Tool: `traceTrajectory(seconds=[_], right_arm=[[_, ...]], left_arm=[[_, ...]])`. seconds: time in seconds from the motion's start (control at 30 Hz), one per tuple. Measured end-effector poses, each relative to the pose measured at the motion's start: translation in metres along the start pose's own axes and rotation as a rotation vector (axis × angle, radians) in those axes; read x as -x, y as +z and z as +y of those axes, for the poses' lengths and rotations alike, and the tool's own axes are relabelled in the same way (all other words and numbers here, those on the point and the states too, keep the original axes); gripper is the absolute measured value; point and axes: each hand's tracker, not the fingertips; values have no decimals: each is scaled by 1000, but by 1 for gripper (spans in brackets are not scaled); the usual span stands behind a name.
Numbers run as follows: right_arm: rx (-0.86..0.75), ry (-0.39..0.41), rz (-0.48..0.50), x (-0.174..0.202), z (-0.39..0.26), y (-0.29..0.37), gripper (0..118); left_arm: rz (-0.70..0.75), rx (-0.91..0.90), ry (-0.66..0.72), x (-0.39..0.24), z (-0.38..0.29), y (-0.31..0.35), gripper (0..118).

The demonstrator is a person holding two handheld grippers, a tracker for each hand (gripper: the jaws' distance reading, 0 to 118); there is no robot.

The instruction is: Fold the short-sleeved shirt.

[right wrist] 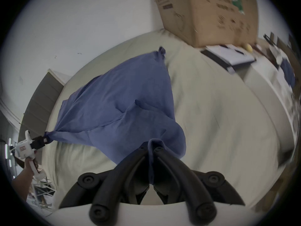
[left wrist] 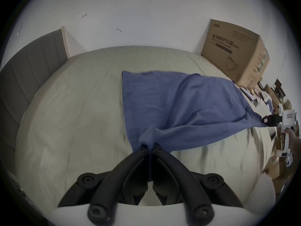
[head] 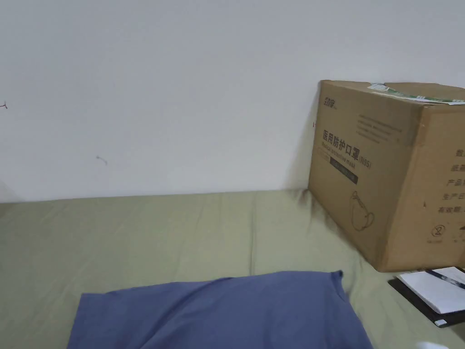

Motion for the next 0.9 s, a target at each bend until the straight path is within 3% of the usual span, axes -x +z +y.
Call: traceTrajectory(seconds=[0.07, 0.13, 0.33, 0.57, 0.63, 0.67, 0.73, 0.77, 0.8, 0.83, 0.9], right_arm=[[5, 1, -6, -12, -38, 30, 2], [8, 55, -43, -21, -63, 52, 2], [28, 92, -53, -32, -110, 91, 2], [105, 85, -151, -26, -126, 68, 2], [115, 72, -168, -24, -127, 59, 3], [102, 68, -180, -23, -128, 59, 10], [86, 64, -174, -24, -126, 58, 39], [76, 74, -172, -22, -126, 61, 67], [63, 91, -175, -19, -126, 66, 96], [43, 97, -175, -11, -130, 76, 113], [-66, 97, -106, 0, -128, 100, 115]], left_arm=[[-30, 23, 22, 4, -28, 22, 1], [-100, 30, 75, 6, -56, 42, 1], [-89, 40, -113, -13, -114, 79, 1], [-71, 57, -100, -28, -137, 89, 1], [-49, 70, -108, -22, -140, 78, 8], [-10, 85, -127, -23, -141, 78, 32], [49, 137, -124, -15, -144, 82, 101], [75, 162, -86, -13, -146, 87, 117], [-11, 113, -47, -9, -146, 98, 114], [-49, 110, -14, -3, -146, 108, 114], [-48, 62, 58, 4, -145, 136, 114]])
